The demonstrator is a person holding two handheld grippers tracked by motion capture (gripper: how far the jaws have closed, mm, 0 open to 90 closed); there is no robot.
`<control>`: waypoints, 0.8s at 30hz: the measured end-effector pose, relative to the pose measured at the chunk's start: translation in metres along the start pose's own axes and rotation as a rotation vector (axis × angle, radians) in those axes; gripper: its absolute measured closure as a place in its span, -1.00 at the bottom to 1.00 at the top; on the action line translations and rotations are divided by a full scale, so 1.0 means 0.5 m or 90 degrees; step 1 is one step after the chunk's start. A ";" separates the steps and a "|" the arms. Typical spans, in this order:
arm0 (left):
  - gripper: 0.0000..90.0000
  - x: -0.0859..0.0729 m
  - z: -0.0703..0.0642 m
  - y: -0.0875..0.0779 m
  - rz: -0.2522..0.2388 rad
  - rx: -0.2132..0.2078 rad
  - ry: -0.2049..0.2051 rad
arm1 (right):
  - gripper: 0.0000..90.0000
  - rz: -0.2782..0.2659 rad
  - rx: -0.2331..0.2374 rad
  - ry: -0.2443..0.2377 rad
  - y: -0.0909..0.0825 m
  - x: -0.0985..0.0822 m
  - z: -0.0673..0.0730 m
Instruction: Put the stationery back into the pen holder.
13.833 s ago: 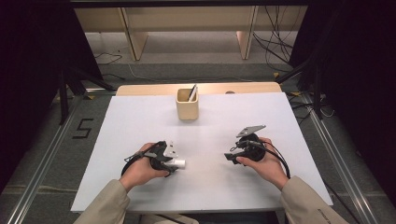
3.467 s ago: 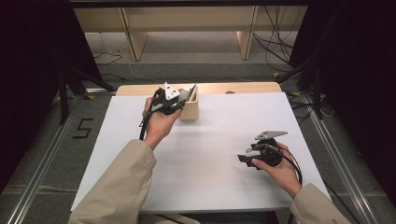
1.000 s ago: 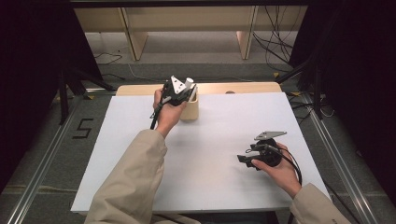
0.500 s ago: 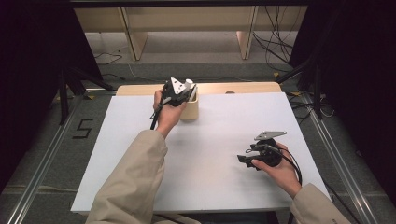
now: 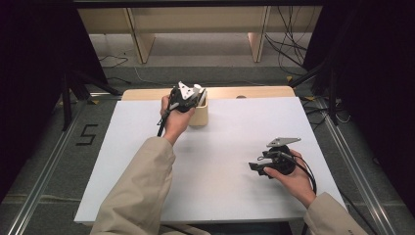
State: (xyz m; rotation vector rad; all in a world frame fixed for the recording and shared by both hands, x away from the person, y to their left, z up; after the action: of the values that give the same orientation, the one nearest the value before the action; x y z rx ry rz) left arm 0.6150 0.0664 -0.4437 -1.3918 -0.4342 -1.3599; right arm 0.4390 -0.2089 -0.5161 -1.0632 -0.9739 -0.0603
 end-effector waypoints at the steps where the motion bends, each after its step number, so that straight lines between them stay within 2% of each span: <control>1: 0.54 0.000 -0.001 0.000 -0.002 -0.002 -0.004 | -0.49 0.000 0.000 0.000 0.000 0.000 0.000; 6: 0.47 0.009 0.001 -0.009 -0.017 -0.001 -0.007 | -0.49 0.001 0.000 -0.001 0.000 0.000 0.000; 14: 0.23 0.026 0.001 -0.042 -0.033 -0.004 -0.016 | -0.49 0.000 -0.001 0.000 0.000 0.000 0.001; 18: 0.10 0.030 -0.001 -0.060 -0.030 -0.012 -0.025 | -0.49 0.000 -0.001 0.000 0.000 0.000 0.000; 22: -0.03 0.030 -0.010 -0.076 -0.021 -0.032 -0.023 | -0.49 -0.001 -0.002 0.000 0.000 0.000 0.000; 24: -0.12 0.028 -0.016 -0.083 -0.014 -0.040 -0.031 | -0.50 0.000 -0.002 0.000 0.000 0.000 0.000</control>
State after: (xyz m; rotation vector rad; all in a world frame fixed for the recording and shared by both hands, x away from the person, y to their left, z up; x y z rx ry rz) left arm 0.5803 0.0681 -0.4159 -1.4781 -0.4428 -1.3711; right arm 0.4391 -0.2090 -0.5161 -1.0660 -0.9751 -0.0620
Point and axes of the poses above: each handheld gripper's, and its own axes: y roughly forward along the jaws, x roughly out of its top, z roughly to its left, the point moved 7 cm from there along y, roughly forward along the jaws
